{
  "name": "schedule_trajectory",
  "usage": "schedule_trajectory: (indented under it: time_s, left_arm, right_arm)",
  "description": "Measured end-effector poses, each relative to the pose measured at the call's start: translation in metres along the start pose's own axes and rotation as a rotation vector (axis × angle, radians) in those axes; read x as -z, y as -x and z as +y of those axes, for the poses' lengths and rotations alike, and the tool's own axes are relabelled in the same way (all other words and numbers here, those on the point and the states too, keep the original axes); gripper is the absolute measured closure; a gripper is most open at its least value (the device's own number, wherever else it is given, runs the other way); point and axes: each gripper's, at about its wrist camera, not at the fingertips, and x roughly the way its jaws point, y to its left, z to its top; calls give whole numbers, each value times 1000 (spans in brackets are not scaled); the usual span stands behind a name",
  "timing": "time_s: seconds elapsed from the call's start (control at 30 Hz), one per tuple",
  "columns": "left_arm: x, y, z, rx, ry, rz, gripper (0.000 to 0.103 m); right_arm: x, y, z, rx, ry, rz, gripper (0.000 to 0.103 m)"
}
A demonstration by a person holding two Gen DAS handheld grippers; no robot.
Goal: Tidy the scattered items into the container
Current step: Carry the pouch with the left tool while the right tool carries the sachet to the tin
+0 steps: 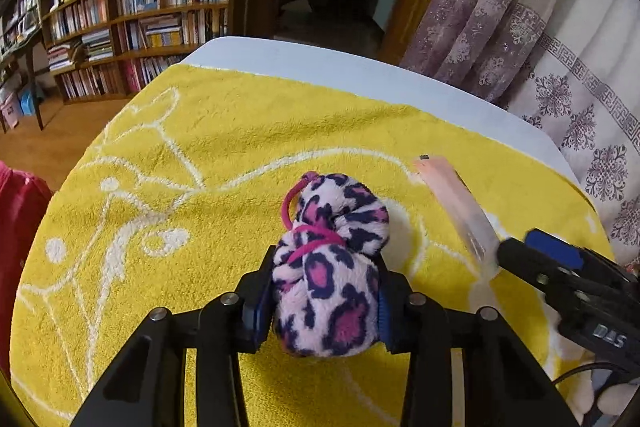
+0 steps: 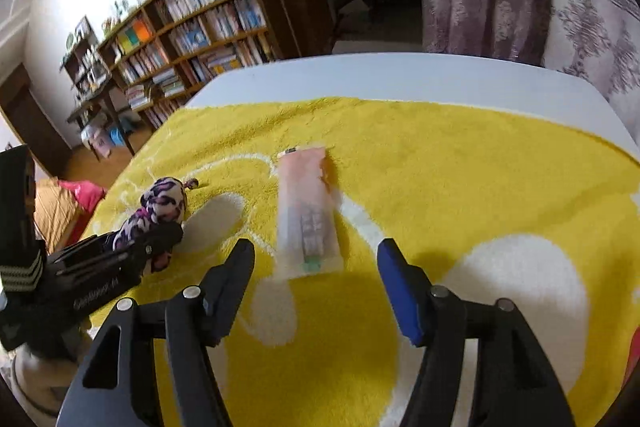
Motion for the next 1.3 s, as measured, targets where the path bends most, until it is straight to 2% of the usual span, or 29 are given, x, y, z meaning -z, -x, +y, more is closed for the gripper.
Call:
schedule_trajectory:
  time_s: [0.13,0.2,0.23,0.3,0.43,0.6,0.9,1.1,1.3]
  left_arm:
    - [0,0,2,5,13,1,60]
    - [1,-1,0,5,9,1,60]
    - [1,0,0,6,7,1,60]
    - [1,0,-1,10,5,0,60]
    - [2,2,0,22,8,-3,60]
    - [4,5,-6,34,-7,-8,60]
    - [5,23,-23,55,-51,-48,60]
    - [13,53,-60,61,-164,-126,60]
    - [32,78,-104,89,-283,-167,60]
  right_arm:
    - [-7,-21,12,27,53,51,37]
    - [-7,-32,18,65,77,83,52]
    - [-6,-33,20,105,91,65,58]
    - [-3,-32,21,135,89,61,61]
    - [4,-21,16,133,35,46,64]
    - [15,14,3,80,-59,-8,65]
    - [47,96,-1,65,-104,-128,65]
    - [82,145,-13,78,-156,-195,65]
    - [114,186,-32,112,-206,-256,65]
